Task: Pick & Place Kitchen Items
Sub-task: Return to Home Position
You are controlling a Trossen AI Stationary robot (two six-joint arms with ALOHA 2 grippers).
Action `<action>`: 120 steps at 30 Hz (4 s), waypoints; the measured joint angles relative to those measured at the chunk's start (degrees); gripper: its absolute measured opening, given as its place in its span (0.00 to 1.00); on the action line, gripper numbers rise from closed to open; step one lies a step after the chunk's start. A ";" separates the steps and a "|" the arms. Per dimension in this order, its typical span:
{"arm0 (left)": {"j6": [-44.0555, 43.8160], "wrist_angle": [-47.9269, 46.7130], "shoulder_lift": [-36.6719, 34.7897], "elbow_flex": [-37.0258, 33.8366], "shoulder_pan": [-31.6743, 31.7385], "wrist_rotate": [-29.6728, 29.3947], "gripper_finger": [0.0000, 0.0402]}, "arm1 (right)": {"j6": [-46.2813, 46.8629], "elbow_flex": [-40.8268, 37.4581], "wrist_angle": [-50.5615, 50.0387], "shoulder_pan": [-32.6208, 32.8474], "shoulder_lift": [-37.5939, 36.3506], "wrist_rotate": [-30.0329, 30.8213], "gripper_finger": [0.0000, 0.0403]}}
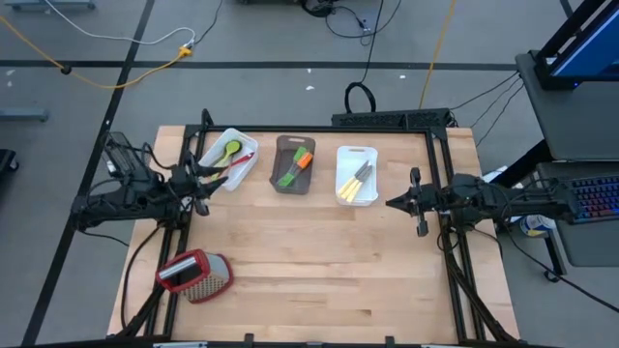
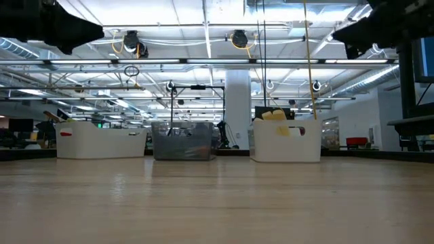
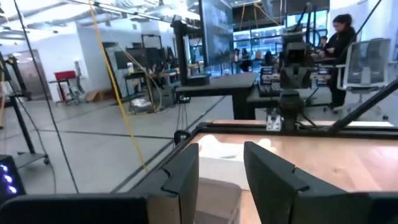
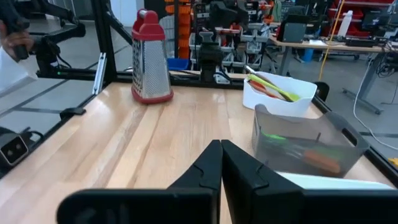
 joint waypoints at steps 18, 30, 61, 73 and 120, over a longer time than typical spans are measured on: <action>2.76 5.31 -1.58 -8.99 -0.01 6.07 0.33 | 1.90 -13.20 -0.01 -0.02 -20.32 -0.19 0.01; 2.54 12.60 -1.58 -14.43 0.00 7.85 0.33 | 2.67 -13.16 -0.37 -0.01 -20.39 -0.40 0.01; 5.80 14.71 -1.53 -15.01 0.00 12.18 0.33 | 2.82 -16.00 0.39 0.00 -20.35 -7.39 0.01; 4.03 13.91 -1.51 -15.01 0.00 12.16 0.33 | 3.84 -17.67 5.34 -0.02 -20.22 -4.72 0.01; 4.12 14.19 -1.49 -14.99 -0.01 12.14 0.33 | -4.12 -22.10 13.05 0.00 -20.11 -4.69 0.01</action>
